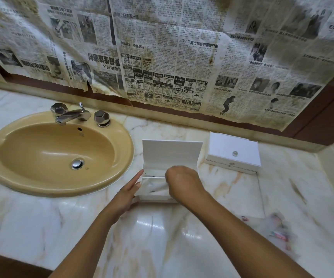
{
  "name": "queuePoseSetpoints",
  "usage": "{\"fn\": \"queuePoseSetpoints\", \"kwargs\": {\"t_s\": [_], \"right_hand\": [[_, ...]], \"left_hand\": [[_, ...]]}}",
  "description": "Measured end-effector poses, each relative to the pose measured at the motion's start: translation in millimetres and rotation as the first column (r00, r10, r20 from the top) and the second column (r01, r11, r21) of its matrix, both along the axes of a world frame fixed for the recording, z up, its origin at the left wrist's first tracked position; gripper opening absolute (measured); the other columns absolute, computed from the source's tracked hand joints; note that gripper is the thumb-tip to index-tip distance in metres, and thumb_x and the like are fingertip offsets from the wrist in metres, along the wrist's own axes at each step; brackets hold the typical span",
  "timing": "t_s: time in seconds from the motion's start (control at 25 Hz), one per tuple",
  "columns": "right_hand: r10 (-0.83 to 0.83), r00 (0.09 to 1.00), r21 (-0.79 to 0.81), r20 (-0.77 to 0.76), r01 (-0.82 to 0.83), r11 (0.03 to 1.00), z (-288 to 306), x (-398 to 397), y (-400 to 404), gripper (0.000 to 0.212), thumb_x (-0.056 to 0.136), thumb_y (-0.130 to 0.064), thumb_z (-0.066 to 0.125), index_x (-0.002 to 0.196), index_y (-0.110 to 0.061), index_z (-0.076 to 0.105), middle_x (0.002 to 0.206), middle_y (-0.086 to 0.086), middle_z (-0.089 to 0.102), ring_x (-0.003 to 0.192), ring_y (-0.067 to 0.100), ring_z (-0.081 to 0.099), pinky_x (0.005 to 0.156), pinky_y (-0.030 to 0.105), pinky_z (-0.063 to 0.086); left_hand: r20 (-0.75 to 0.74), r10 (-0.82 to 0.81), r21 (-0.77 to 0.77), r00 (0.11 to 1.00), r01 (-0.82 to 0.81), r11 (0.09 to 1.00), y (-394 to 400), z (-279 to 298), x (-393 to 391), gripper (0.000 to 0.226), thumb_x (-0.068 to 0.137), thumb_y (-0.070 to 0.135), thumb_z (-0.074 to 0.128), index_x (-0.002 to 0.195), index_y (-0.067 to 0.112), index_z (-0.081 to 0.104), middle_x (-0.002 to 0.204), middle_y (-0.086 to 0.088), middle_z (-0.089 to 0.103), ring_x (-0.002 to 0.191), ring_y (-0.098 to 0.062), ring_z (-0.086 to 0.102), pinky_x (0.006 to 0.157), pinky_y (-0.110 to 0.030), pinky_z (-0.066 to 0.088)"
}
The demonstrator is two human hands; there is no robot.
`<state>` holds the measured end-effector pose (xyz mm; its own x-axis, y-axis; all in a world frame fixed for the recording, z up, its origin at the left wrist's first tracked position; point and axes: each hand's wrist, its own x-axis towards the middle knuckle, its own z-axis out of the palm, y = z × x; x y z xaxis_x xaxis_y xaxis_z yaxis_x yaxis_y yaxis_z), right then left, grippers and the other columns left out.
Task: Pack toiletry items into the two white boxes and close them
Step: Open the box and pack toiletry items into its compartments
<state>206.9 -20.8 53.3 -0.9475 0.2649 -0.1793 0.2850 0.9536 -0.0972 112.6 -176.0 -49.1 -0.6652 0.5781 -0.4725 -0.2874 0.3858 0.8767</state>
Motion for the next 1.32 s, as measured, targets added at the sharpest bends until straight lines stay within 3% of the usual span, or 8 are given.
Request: {"fn": "queuePoseSetpoints", "kwargs": {"t_s": [0.36,0.68,0.8,0.88,0.96,1.04,1.2,1.32], "right_hand": [[-0.001,1.0,0.09,-0.023,0.003,0.996,-34.9,-40.2,35.2,0.025,0.074,0.014,0.054,0.068,-0.01,0.053,0.069,0.005,0.044,0.069,0.026,0.045,0.065,0.03,0.043],[-0.139,0.982,-0.156,0.131,0.159,0.975,-69.4,-53.4,49.6,0.024,0.086,-0.002,0.054,0.101,-0.009,0.072,0.107,0.011,0.067,0.096,0.03,0.064,0.085,0.036,0.054],[-0.149,0.957,-0.219,0.249,0.205,0.954,-64.4,-56.2,53.2,0.018,0.093,-0.018,0.055,0.086,-0.009,0.069,0.097,0.008,0.067,0.09,0.029,0.063,0.075,0.033,0.052],[-0.166,0.935,-0.358,0.313,0.278,0.891,-62.9,-50.5,54.0,0.044,0.097,-0.047,0.047,0.076,-0.011,0.06,0.094,0.009,0.063,0.086,0.027,0.058,0.074,0.029,0.044],[-0.153,0.927,-0.411,0.342,0.294,0.863,-60.8,-41.6,52.4,0.062,0.094,-0.064,0.033,0.103,-0.011,0.064,0.116,0.011,0.062,0.098,0.027,0.057,0.082,0.03,0.039],[-0.141,0.924,-0.359,0.357,0.274,0.892,-54.9,-41.1,50.7,0.072,0.093,-0.068,0.027,0.111,-0.008,0.063,0.121,0.012,0.061,0.104,0.027,0.057,0.086,0.033,0.039],[-0.117,0.954,-0.3,0.275,0.2,0.933,-45.0,-47.5,38.5,0.064,0.096,-0.064,0.024,0.077,-0.012,0.056,0.094,0.01,0.057,0.088,0.027,0.055,0.083,0.035,0.044],[-0.054,0.938,-0.328,0.344,0.173,0.929,-50.9,-45.9,31.8,0.074,0.096,-0.064,0.02,0.103,-0.009,0.068,0.113,0.014,0.062,0.104,0.03,0.057,0.091,0.038,0.045]], "left_hand": [[0.068,0.026,-0.009,0.997,-0.025,1.0,-0.6,-1.4,-0.7,0.035,0.103,0.039,0.042,0.129,0.061,0.042,0.138,0.011,0.054,0.13,-0.009,0.047,0.091,-0.024,0.048],[0.057,0.003,-0.001,0.998,-0.003,1.0,-1.8,-4.4,-2.2,0.036,0.103,0.041,0.04,0.128,0.066,0.044,0.144,0.006,0.049,0.135,-0.013,0.044,0.103,-0.033,0.046],[0.04,0.002,0.001,0.999,-0.002,1.0,-0.8,-1.2,0.2,0.039,0.103,0.039,0.04,0.134,0.063,0.039,0.143,0.007,0.05,0.135,-0.012,0.043,0.096,-0.025,0.048],[0.062,0.02,-0.002,0.998,-0.02,1.0,-0.2,2.5,1.9,0.043,0.104,0.036,0.04,0.139,0.059,0.034,0.136,0.012,0.055,0.123,-0.003,0.052,0.086,-0.018,0.049],[0.067,0.033,-0.01,0.997,-0.032,0.999,0.9,5.3,3.2,0.044,0.104,0.032,0.039,0.14,0.056,0.031,0.126,0.017,0.06,0.108,0.005,0.056,0.075,-0.012,0.051],[0.069,0.033,-0.019,0.997,-0.031,0.999,1.1,5.8,3.6,0.044,0.104,0.032,0.039,0.141,0.054,0.032,0.124,0.016,0.061,0.105,0.005,0.057,0.071,-0.011,0.052],[0.089,0.042,-0.018,0.995,-0.041,0.999,1.2,4.2,2.8,0.039,0.104,0.032,0.039,0.136,0.055,0.037,0.12,0.018,0.063,0.106,0.005,0.057,0.074,-0.013,0.05],[0.091,0.051,-0.03,0.995,-0.049,0.998,-0.1,-0.1,1.2,0.039,0.103,0.035,0.041,0.134,0.059,0.04,0.134,0.009,0.058,0.121,-0.005,0.054,0.086,-0.022,0.049]]}}
